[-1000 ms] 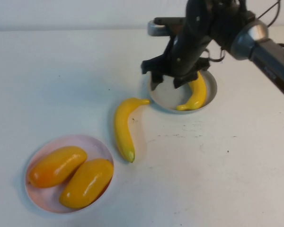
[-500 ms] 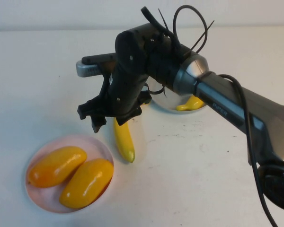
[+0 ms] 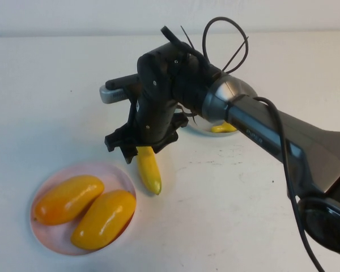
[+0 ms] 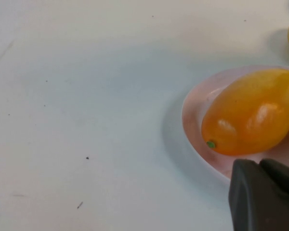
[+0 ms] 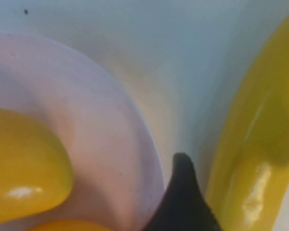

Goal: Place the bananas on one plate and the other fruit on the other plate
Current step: Put another type of fruit in the right plate

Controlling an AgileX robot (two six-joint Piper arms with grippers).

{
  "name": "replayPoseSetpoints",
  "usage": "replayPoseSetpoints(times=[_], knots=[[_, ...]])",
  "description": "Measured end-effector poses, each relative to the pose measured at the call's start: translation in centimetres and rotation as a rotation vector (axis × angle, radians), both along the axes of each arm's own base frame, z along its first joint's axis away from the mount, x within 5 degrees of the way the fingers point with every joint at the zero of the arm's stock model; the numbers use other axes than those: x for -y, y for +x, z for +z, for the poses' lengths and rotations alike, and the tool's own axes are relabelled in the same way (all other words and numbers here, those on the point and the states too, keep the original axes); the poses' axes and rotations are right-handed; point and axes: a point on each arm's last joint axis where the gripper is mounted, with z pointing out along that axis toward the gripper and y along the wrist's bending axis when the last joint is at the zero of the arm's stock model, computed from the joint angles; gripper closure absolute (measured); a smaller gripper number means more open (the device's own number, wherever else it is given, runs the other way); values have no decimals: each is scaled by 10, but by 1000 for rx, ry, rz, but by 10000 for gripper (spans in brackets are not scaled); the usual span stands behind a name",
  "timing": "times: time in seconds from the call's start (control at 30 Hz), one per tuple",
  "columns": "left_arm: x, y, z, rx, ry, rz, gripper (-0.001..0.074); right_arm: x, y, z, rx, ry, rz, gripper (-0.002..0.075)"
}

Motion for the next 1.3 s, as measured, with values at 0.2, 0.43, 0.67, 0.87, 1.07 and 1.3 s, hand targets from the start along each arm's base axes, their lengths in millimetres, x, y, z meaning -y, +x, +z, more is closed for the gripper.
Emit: replayPoseSetpoints(times=[0.2, 0.43, 0.67, 0.87, 1.07, 1.3], knots=[[0, 0, 0, 0, 0, 0, 739, -3, 3, -25, -36, -39, 0, 267], [0, 0, 0, 0, 0, 0, 739, -4, 5, -42, -68, -55, -2, 295], [0, 0, 0, 0, 0, 0, 739, 1, 11, -39, -63, -43, -19, 422], [0, 0, 0, 0, 0, 0, 739, 14, 21, -5, 17, -4, -46, 422], [0, 0, 0, 0, 0, 0, 739, 61, 61, 22, 95, 52, -174, 422], [0, 0, 0, 0, 0, 0, 739, 104, 99, 0, 99, 46, -299, 422]])
